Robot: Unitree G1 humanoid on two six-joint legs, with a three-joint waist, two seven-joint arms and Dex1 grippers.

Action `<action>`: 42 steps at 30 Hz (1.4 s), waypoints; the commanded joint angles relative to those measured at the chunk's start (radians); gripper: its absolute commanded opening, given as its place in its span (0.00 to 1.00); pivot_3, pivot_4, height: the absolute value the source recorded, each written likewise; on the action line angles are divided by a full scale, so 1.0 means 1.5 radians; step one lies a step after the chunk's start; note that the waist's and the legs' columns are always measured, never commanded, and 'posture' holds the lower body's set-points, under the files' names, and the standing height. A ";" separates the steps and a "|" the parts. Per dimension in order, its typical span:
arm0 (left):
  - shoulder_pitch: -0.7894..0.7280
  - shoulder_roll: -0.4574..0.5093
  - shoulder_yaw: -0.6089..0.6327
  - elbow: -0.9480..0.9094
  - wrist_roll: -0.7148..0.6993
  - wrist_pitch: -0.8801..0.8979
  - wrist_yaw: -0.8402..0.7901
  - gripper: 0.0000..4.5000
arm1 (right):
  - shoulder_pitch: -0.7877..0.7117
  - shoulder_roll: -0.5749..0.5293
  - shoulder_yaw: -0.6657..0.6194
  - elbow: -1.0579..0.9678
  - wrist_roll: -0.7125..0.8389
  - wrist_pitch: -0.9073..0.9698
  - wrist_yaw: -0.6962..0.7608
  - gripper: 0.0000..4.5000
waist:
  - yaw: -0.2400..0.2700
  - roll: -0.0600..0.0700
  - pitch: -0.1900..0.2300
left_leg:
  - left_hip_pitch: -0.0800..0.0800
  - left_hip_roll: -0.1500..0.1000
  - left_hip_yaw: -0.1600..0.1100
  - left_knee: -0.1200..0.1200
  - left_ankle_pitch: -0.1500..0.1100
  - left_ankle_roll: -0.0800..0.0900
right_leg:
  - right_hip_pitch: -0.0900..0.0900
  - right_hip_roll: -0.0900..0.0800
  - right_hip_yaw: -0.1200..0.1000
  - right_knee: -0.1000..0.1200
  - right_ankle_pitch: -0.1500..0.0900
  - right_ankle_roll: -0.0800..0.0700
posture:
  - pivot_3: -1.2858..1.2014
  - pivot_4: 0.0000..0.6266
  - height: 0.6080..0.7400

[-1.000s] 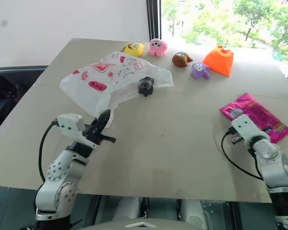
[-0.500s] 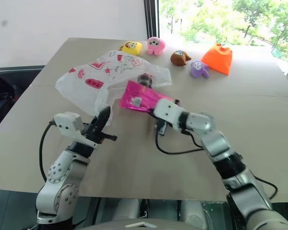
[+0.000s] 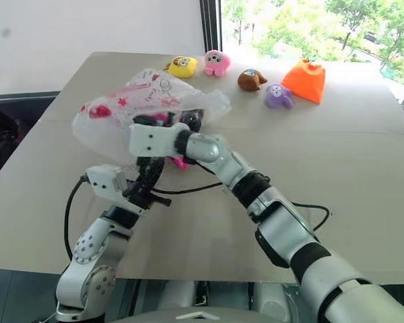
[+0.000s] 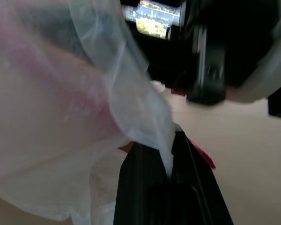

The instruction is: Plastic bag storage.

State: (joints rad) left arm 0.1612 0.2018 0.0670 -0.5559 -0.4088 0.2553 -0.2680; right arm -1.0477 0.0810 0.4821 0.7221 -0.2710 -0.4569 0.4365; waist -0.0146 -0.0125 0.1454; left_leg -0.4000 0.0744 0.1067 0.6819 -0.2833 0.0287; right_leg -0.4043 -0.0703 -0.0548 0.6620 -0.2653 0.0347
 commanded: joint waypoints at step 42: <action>0.206 0.004 0.047 -0.074 0.022 -0.052 -0.003 0.00 | -0.178 -0.041 -0.349 0.405 0.160 0.184 -0.086 1.00 | -0.019 0.002 0.001 | 0.000 0.000 0.009 -0.007 0.000 0.000 | -0.007 0.000 0.008 -0.001 0.000 0.000 | 0.52 0.24 1.00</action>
State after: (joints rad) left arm 0.4580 0.2034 0.1199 -0.6155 -0.3714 0.1987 -0.2698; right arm -1.2776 0.0146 -0.0376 1.3453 -0.0164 -0.1459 0.3216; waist -0.0436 -0.0099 0.1470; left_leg -0.4000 0.0751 0.1207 0.6705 -0.2830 0.0284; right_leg -0.4151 -0.0702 -0.0422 0.6611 -0.2652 0.0347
